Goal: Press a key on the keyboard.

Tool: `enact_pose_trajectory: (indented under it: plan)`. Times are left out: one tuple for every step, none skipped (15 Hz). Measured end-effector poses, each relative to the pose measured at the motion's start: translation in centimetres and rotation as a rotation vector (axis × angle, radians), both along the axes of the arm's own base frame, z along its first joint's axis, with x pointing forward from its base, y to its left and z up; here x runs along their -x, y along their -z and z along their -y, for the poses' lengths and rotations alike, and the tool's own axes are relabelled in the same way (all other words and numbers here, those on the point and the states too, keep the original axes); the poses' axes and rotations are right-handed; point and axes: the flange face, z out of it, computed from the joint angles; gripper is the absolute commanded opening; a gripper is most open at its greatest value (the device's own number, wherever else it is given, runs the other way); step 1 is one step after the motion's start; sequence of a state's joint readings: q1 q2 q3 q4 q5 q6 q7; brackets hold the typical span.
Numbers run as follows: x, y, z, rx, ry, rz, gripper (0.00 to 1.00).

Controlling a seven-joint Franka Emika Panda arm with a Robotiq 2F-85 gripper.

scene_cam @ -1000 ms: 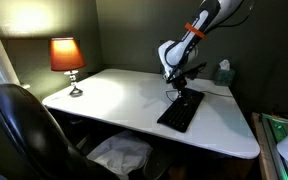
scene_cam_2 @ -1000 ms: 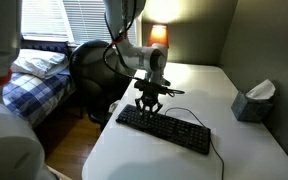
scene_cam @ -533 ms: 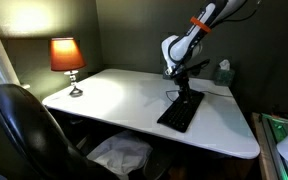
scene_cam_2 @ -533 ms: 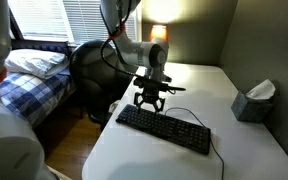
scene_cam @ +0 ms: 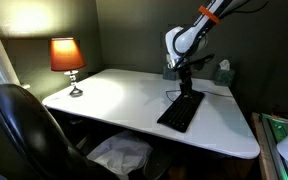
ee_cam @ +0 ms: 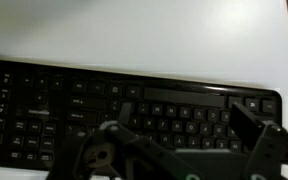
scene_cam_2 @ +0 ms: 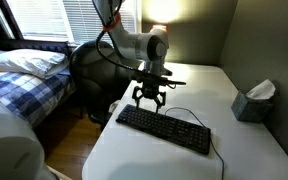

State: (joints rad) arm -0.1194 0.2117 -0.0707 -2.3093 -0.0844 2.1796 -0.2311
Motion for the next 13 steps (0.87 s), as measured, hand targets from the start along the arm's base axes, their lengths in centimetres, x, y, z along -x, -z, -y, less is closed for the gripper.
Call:
enact_pose_trajectory:
  plan:
    - [0.2, -0.5, 0.0, 0.003, 0.008, 0.007, 1.00]
    - [0.4, -0.9, 0.0, 0.006, 0.016, 0.015, 1.00]
    - [0.7, -1.4, 0.1, 0.009, 0.022, 0.023, 1.00]
    - [0.9, -1.9, 0.1, 0.011, 0.030, 0.032, 1.00]
    - [1.2, -2.4, 0.2, 0.013, 0.037, 0.041, 1.00]
    - [1.4, -2.8, 0.2, 0.014, 0.042, 0.047, 1.00]
    - [1.6, -3.1, 0.3, 0.014, 0.044, 0.053, 1.00]
    - [1.7, -3.3, 0.3, 0.015, 0.045, 0.055, 1.00]
    - [1.8, -3.3, 0.3, 0.014, 0.046, 0.056, 1.00]
    - [1.9, -3.3, 0.3, 0.014, 0.046, 0.055, 1.00]
    - [1.9, -3.3, 0.3, 0.014, 0.046, 0.055, 1.00]
    - [1.9, -3.3, 0.3, 0.014, 0.046, 0.055, 1.00]
    - [1.9, -3.3, 0.3, 0.014, 0.046, 0.055, 1.00]
